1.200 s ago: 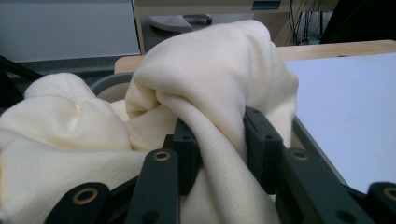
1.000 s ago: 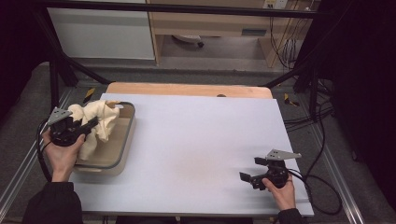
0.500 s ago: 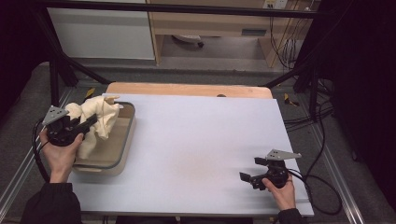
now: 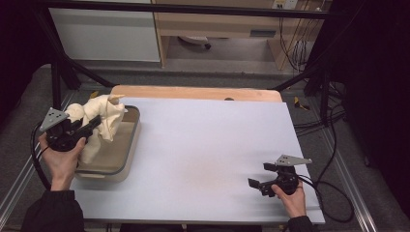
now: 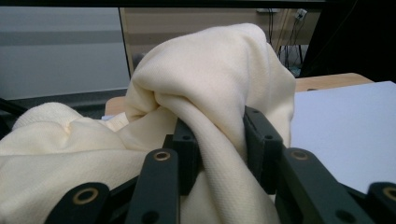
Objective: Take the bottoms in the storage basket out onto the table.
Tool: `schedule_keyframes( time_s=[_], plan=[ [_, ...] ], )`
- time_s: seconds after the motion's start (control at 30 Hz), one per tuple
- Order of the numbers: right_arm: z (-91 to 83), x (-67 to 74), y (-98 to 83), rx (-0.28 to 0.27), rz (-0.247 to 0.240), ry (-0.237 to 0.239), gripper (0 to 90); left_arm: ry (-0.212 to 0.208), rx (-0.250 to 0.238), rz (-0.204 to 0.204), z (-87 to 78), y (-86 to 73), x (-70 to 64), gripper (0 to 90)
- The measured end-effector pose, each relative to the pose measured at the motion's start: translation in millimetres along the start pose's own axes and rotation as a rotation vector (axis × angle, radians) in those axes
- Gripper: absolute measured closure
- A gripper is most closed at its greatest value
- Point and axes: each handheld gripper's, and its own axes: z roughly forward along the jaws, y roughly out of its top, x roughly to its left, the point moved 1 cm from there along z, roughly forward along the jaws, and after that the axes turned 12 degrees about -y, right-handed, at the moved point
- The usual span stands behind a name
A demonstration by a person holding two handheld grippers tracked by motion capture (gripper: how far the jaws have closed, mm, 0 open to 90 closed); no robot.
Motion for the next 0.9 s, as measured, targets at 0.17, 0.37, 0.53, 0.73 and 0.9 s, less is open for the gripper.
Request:
schedule_keyframes(
  time_s=[0.17, 0.37, 0.53, 0.73, 0.9],
  plan=[
    [-0.1, 0.0, 0.0, 0.0, -0.001, 0.0, 0.5, -0.01, -0.01, 0.012, -1.1, 3.5, -5.1, 68.9],
    [-0.1, 0.0, 0.0, 0.0, -0.001, 0.0, 0.6, -0.018, -0.025, 0.023, -1.5, 5.9, -10.5, 68.9],
    [-0.1, 0.0, 0.0, -0.001, 0.0, 0.0, 0.6, -0.024, -0.041, 0.026, -3.1, 7.4, -14.4, 68.9],
    [0.1, 0.3, 0.0, -0.001, 0.003, 0.001, 0.5, -0.03, -0.055, 0.03, -5.5, 9.3, -17.8, 68.9],
    [0.1, 0.1, 0.0, 0.001, 0.001, 0.001, 0.5, -0.037, -0.066, 0.035, -6.4, 11.3, -20.6, 68.9]
  ],
)
